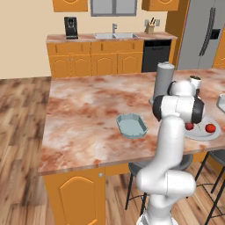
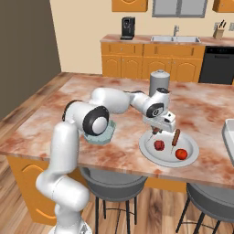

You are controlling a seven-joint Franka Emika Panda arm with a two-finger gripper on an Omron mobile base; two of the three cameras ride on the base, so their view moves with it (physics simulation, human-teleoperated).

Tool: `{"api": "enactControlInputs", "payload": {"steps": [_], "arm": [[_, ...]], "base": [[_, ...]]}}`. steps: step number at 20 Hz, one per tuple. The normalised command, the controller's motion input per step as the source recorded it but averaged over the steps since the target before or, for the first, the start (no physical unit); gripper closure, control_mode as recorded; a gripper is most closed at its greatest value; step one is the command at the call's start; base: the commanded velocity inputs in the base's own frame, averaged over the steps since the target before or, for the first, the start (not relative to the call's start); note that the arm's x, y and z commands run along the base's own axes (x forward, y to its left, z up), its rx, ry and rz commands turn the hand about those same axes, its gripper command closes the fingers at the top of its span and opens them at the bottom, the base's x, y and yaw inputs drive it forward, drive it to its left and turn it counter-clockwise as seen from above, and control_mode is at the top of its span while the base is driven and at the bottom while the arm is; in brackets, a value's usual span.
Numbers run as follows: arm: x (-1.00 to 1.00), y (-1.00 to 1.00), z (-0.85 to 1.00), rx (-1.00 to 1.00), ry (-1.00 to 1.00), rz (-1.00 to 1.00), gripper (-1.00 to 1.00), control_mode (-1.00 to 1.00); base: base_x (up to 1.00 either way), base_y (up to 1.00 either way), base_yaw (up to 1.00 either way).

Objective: Place one cooked food and one vegetable from the large plate to each tupperware container.

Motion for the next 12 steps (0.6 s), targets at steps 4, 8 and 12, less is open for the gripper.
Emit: {"api": "enactControlInputs", "payload": {"steps": [4,8,12], "arm": [[-0.81,0.81,0.9,-0.01,-0.07,0.31,1.0,-1.0],[-0.49,1.0,0.54,-0.11,0.0,0.62,1.0,-1.0],[-0.38,1.0,0.68,-0.03,0.04,0.37,1.0,-1.0]], "base": [[0.0,0.0,0.0],[0.0,0.0,0.0],[0.0,0.0,0.0]]}}
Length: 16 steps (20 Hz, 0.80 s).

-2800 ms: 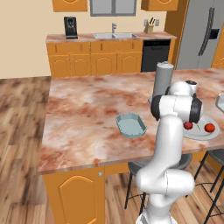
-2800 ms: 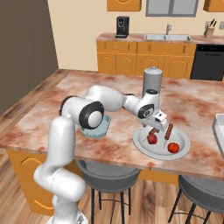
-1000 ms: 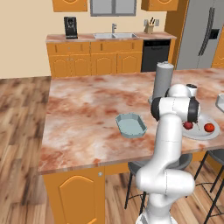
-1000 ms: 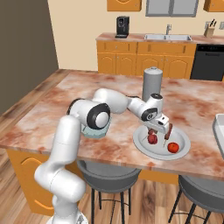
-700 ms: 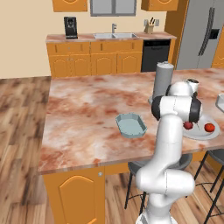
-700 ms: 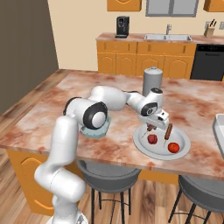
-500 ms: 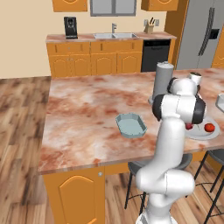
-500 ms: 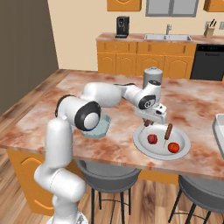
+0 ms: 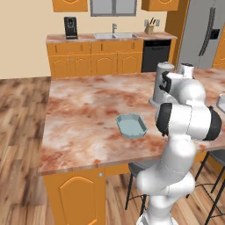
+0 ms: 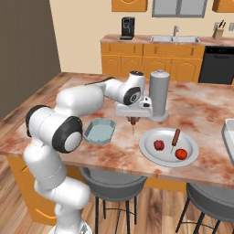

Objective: Place one cooked food and one vegetable from the large plate to each tupperware container.

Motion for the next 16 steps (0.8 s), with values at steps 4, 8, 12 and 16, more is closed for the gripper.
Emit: {"api": "enactControlInputs", "payload": {"steps": [4,8,12,16], "arm": [[-0.46,1.0,0.43,-0.01,0.01,0.09,1.0,-1.0],[-0.19,1.0,0.16,0.0,0.09,0.0,1.0,-1.0],[-0.01,0.93,0.03,0.01,0.15,0.0,1.0,-1.0],[0.19,0.31,-0.06,0.02,0.19,-0.05,1.0,-1.0]], "base": [[0.0,0.0,0.0],[0.0,0.0,0.0],[0.0,0.0,0.0],[0.0,0.0,0.0]]}}
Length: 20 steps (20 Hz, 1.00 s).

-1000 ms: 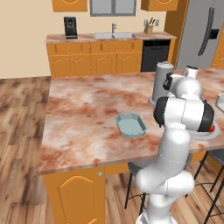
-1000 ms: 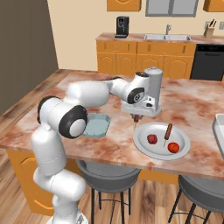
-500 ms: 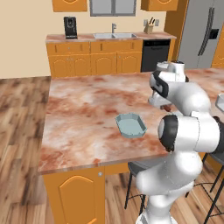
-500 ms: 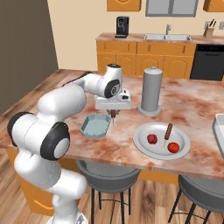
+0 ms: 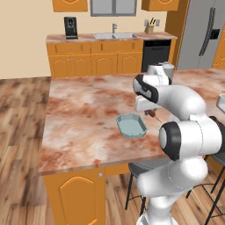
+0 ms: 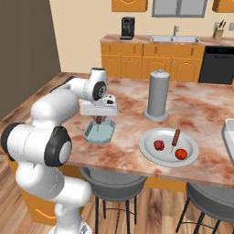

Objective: Place one cooked food and one vegetable from the large plate to each tupperware container.

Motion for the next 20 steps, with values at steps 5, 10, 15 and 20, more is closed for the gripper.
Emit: {"api": "enactControlInputs", "payload": {"steps": [5,10,15,20], "arm": [[0.03,0.47,-0.09,0.02,0.06,-0.05,1.0,-1.0],[0.12,0.49,-0.39,-0.02,0.03,-0.23,1.0,-1.0],[0.47,0.03,-0.52,-0.07,0.01,-0.26,1.0,-1.0],[0.29,-0.02,-0.33,-0.02,0.0,-0.15,1.0,-1.0]], "base": [[0.0,0.0,0.0],[0.0,0.0,0.0],[0.0,0.0,0.0],[0.0,0.0,0.0]]}}
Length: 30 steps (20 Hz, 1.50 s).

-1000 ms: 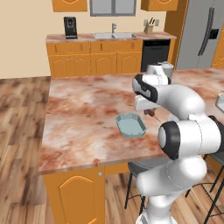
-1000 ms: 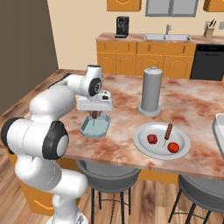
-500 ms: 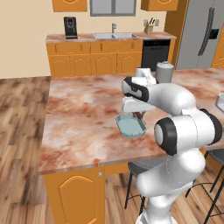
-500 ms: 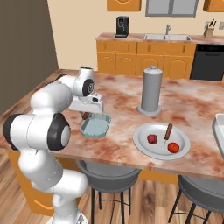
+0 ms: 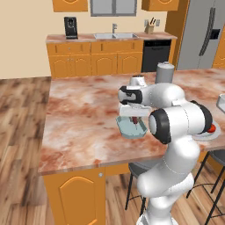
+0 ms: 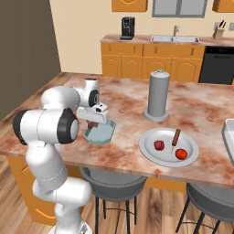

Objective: Place one cooked food and one vegetable from the large plate to each tupperware container.

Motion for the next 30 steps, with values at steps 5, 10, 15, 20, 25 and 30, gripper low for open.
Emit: {"api": "enactControlInputs", "payload": {"steps": [5,10,15,20,25,30], "arm": [[0.02,0.14,-0.39,0.0,0.03,0.0,1.0,-1.0],[0.13,0.0,-0.3,0.0,0.0,0.01,1.0,-1.0],[0.11,0.0,-0.26,0.0,0.0,0.0,1.0,-1.0],[0.18,0.0,-0.11,0.0,0.0,0.0,1.0,-1.0],[0.09,0.0,-0.03,0.0,0.0,0.0,-1.0,-1.0],[0.19,0.0,0.0,0.0,0.0,0.03,-1.0,-1.0]], "base": [[0.0,0.0,0.0],[0.0,0.0,0.0],[0.0,0.0,0.0],[0.0,0.0,0.0],[0.0,0.0,0.0],[0.0,0.0,0.0]]}}
